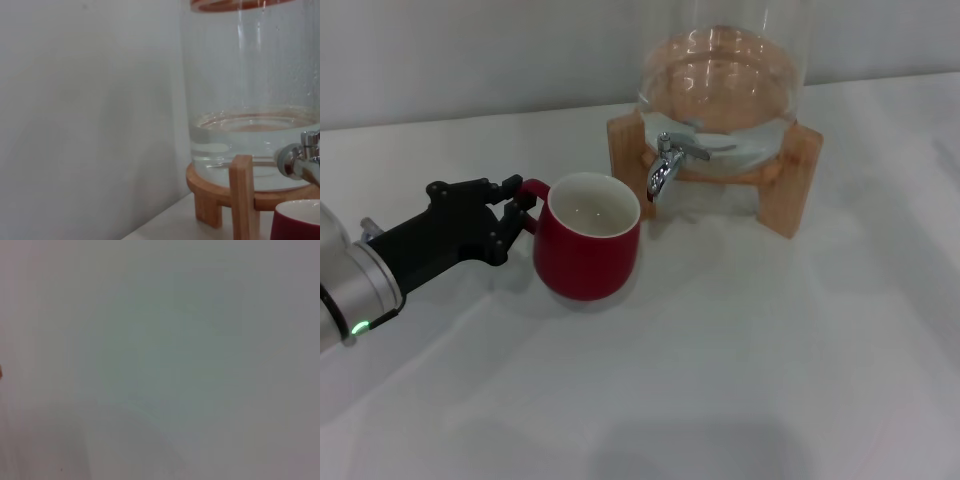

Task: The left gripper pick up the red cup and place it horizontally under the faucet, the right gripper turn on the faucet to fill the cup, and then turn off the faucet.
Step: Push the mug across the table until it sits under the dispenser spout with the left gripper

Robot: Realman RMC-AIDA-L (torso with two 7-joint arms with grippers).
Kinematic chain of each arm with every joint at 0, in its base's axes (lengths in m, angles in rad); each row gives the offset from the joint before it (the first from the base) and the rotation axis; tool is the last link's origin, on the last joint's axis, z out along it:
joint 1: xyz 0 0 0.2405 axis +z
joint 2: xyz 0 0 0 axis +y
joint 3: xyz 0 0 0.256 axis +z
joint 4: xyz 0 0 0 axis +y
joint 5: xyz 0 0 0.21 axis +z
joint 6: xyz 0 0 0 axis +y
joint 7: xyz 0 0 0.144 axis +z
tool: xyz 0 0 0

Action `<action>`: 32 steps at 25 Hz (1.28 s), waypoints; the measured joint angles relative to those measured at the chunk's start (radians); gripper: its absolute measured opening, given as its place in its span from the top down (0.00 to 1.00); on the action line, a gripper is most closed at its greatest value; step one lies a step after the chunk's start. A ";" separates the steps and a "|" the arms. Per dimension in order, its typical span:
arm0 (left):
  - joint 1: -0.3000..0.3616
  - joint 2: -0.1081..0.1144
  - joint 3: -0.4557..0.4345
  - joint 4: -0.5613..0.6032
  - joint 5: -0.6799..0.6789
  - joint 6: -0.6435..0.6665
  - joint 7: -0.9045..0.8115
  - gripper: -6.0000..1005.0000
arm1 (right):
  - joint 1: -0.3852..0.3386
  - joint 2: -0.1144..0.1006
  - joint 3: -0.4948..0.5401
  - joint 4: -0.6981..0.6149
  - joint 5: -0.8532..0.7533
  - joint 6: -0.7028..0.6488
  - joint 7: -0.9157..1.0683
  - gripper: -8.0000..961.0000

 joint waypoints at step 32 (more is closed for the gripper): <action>-0.065 -0.002 0.031 -0.083 0.004 0.111 -0.016 0.83 | 0.025 0.001 0.002 -0.028 0.001 0.004 -0.021 0.34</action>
